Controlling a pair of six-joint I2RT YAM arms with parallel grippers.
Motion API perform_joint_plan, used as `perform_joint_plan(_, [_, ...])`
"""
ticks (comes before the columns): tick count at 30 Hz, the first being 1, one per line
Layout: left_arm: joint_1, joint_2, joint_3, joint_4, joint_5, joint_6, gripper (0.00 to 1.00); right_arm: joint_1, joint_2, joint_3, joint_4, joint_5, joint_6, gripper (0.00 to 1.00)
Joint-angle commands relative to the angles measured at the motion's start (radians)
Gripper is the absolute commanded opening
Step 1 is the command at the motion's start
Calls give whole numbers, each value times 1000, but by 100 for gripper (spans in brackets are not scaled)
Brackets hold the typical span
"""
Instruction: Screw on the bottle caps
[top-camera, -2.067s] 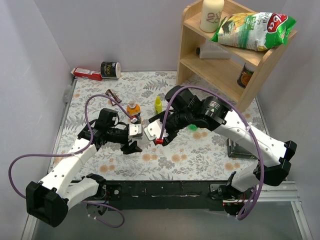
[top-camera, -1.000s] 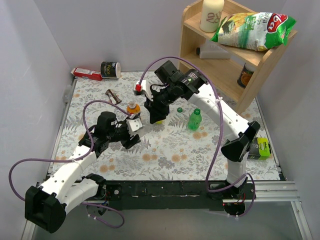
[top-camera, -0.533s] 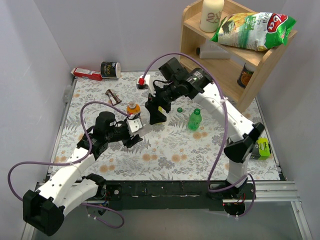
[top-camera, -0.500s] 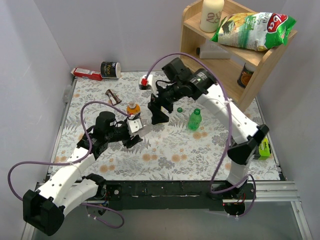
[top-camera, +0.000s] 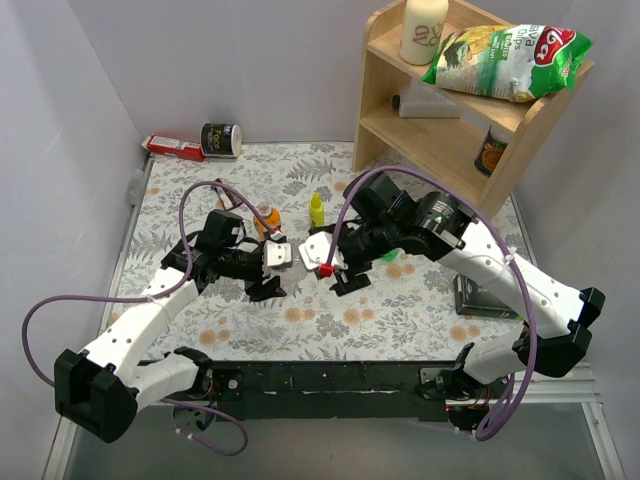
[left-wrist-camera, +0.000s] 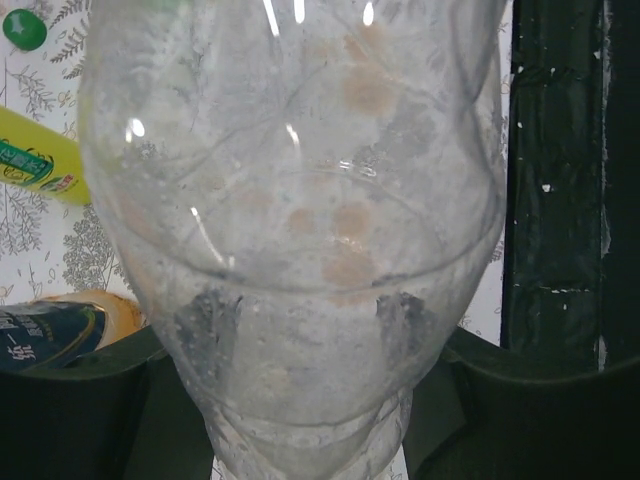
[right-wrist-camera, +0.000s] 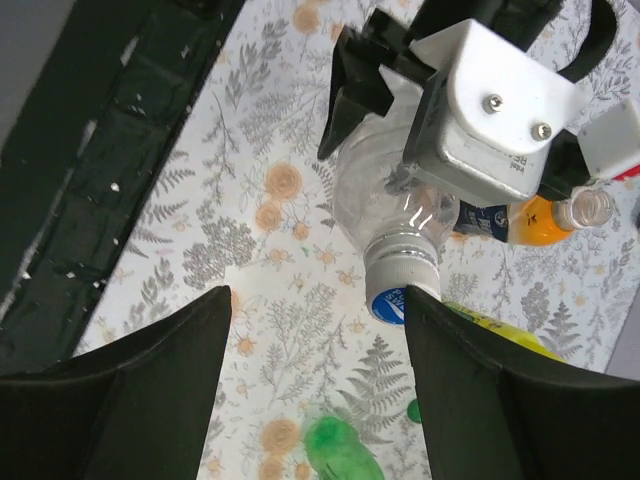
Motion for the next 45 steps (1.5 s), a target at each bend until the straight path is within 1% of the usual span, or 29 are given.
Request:
perform_joint_plan(1, [-6,20,72,-106,81,97,0,41,-19,-58,124,109,-115,75])
perform_joint_plan(5, [-8,39,100,-153,84,132,0,47,-28,-79,171,129,-114,71])
perform_joint_plan(10, [-8,55,118,-174,90,154,0,48,-54,-116,207,135,-124,68])
perform_joint_plan(13, [-8,56,123,-163,99,146,0,48,-57,-128,191,136,-147,59])
perform_joint_plan(14, [-8,56,124,-155,101,138,0,48,-56,-130,182,136,-152,52])
perform_joint_plan(16, [-8,59,126,-147,102,132,0,50,-53,-130,174,133,-157,47])
perform_joint_plan(17, [-8,61,126,-140,98,126,0,48,-48,-127,173,132,-154,42])
perform_joint_plan(19, [-8,56,120,-125,88,117,0,48,-44,-116,173,126,-137,39])
perform_joint_plan(22, [-8,40,104,-79,41,88,0,48,-16,-81,170,129,-65,35])
perform_joint_plan(23, [-8,33,92,-22,26,63,0,48,13,-64,170,133,19,35])
perform_joint_plan(25, [-8,-6,78,47,-28,-4,0,44,63,-15,116,129,102,35])
perform_joint_plan(27, [-13,-49,36,185,-71,-52,0,27,162,85,57,91,238,35])
perform_joint_plan(28, [-16,-75,13,240,-127,-90,0,-2,198,120,-17,19,286,34])
perform_joint_plan(29, [-22,-126,-7,335,-154,-96,0,-23,247,146,-23,-20,332,34])
perform_joint_plan(30, [-37,-144,-44,375,-186,-101,0,-46,254,133,-11,-58,418,34])
perform_joint_plan(31, [-49,-163,-58,412,-271,-116,0,-86,257,120,21,-107,461,35])
perform_joint_plan(32, [-60,-175,-67,470,-310,-124,0,-108,272,111,30,-135,501,36])
perform_joint_plan(33, [-81,-171,-72,483,-350,-127,0,-132,286,108,41,-170,558,36])
perform_joint_plan(34, [-91,-165,-69,485,-382,-129,0,-187,300,102,59,-263,699,36])
perform_joint_plan(35, [-100,-155,-67,481,-440,-139,0,-212,311,85,129,-313,777,36])
perform_joint_plan(36, [-111,-142,-66,475,-461,-144,0,-226,320,94,136,-345,805,38])
perform_joint_plan(37, [-112,-140,-69,471,-473,-147,0,-231,335,117,125,-379,811,39])
perform_joint_plan(39, [-114,-149,-75,465,-490,-149,0,-234,357,175,128,-370,825,45])
perform_joint_plan(40, [-114,-154,-74,455,-487,-149,0,-234,360,192,121,-359,805,48])
perform_joint_plan(41, [-114,-157,-69,414,-481,-147,0,-235,361,215,113,-345,734,56])
perform_joint_plan(42, [-114,-158,-64,385,-454,-149,0,-235,358,234,98,-315,686,61])
perform_joint_plan(43, [-114,-161,-60,351,-438,-144,0,-241,348,258,96,-228,646,66])
perform_joint_plan(44, [-114,-160,-48,269,-415,-136,0,-248,314,257,98,-189,562,73])
perform_joint_plan(45, [-114,-160,-43,221,-357,-118,0,-255,292,249,110,-160,520,75])
